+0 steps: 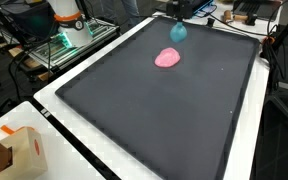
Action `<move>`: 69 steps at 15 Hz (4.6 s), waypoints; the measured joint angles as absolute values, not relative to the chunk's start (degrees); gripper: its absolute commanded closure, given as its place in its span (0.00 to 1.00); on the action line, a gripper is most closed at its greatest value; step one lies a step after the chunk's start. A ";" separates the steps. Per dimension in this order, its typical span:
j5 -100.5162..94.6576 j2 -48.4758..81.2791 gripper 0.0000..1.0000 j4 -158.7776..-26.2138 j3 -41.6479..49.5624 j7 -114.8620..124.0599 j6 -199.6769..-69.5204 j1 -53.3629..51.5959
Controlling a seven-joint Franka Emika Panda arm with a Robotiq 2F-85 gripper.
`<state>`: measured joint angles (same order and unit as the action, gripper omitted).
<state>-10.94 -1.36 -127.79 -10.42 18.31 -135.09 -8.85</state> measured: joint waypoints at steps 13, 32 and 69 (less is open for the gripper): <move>-41.36 3.10 0.74 -123.08 -16.85 40.05 -114.54 -15.85; -60.43 29.86 0.74 -105.66 -15.72 59.68 -85.55 -28.11; -65.85 34.32 0.74 -101.74 -14.35 59.79 -85.22 -26.35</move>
